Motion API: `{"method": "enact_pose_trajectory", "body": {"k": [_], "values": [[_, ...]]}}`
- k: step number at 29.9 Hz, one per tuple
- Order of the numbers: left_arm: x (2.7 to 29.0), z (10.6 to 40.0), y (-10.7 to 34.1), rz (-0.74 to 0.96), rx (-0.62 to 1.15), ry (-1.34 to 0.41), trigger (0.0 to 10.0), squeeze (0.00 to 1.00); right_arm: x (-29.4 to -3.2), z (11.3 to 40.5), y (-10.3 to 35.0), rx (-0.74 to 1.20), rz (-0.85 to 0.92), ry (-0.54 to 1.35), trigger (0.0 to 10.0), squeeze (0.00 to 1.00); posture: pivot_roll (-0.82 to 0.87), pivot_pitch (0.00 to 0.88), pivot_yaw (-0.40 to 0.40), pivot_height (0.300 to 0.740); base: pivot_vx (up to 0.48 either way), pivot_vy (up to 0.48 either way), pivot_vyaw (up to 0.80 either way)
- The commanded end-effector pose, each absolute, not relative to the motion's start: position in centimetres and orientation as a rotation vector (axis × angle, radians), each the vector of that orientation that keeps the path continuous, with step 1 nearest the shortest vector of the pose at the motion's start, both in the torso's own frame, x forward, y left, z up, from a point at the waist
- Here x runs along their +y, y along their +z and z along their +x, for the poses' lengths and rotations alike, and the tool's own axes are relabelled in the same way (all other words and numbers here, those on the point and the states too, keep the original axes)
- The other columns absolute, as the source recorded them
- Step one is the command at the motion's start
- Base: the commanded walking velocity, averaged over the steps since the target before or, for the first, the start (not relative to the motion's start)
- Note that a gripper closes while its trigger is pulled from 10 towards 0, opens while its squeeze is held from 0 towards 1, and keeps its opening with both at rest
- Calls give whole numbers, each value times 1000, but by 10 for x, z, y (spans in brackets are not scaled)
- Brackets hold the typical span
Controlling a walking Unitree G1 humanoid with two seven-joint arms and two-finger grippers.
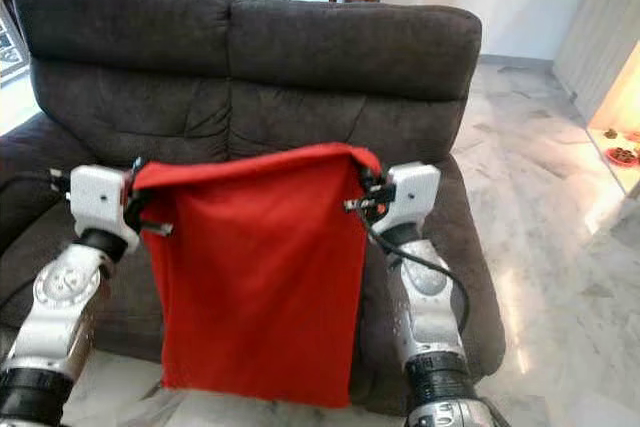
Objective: Move the pillow to the sofa from floor
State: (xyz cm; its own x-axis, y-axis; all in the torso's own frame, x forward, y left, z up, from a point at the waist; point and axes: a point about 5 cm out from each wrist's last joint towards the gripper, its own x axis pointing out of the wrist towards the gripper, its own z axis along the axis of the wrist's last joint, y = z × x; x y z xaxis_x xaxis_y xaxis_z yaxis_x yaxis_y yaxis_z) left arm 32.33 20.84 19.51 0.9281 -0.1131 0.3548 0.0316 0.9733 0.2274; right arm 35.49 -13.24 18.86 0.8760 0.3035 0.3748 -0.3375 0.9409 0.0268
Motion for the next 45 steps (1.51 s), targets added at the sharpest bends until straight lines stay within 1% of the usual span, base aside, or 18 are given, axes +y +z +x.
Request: {"method": "enact_pose_trajectory", "body": {"k": [1,6,11,15,19,29,32,34,38,44,45], "values": [[218,321,222,240,-467,-23,10000,0,-146,354,216,-492,130,276,10000,0,115,24,20,740,0,0,0],[216,320,232,245,-483,-27,10000,0,-145,352,219,-512,102,292,10000,0,112,17,22,740,0,0,0],[214,319,228,250,-461,-40,10000,0,-148,353,217,-497,110,267,10000,0,113,14,21,740,0,0,0],[212,318,224,250,-446,-47,10000,0,-147,354,216,-487,109,267,10000,0,116,17,18,740,269,0,0],[213,318,224,242,-439,-38,10000,0,-143,352,215,-491,68,288,10000,0,116,18,18,740,312,0,0],[215,318,230,246,-448,-37,10000,0,-141,354,225,-520,94,290,10000,0,120,21,20,740,334,0,0],[216,320,234,250,-455,-34,10000,0,-139,356,231,-536,98,287,10000,0,122,22,19,740,347,0,0],[219,321,241,259,-470,-29,10000,0,-137,357,245,-581,103,291,10000,0,125,23,20,740,351,0,0],[221,320,246,258,-482,-25,10000,0,-135,357,257,-622,119,291,10000,0,127,23,21,740,352,0,0],[220,318,247,265,-485,-26,10000,0,-126,354,264,-650,119,347,10000,0,127,24,22,740,358,0,0],[219,317,245,266,-481,-27,10000,0,-121,353,262,-643,110,392,10000,0,126,26,22,740,360,0,0]]}}
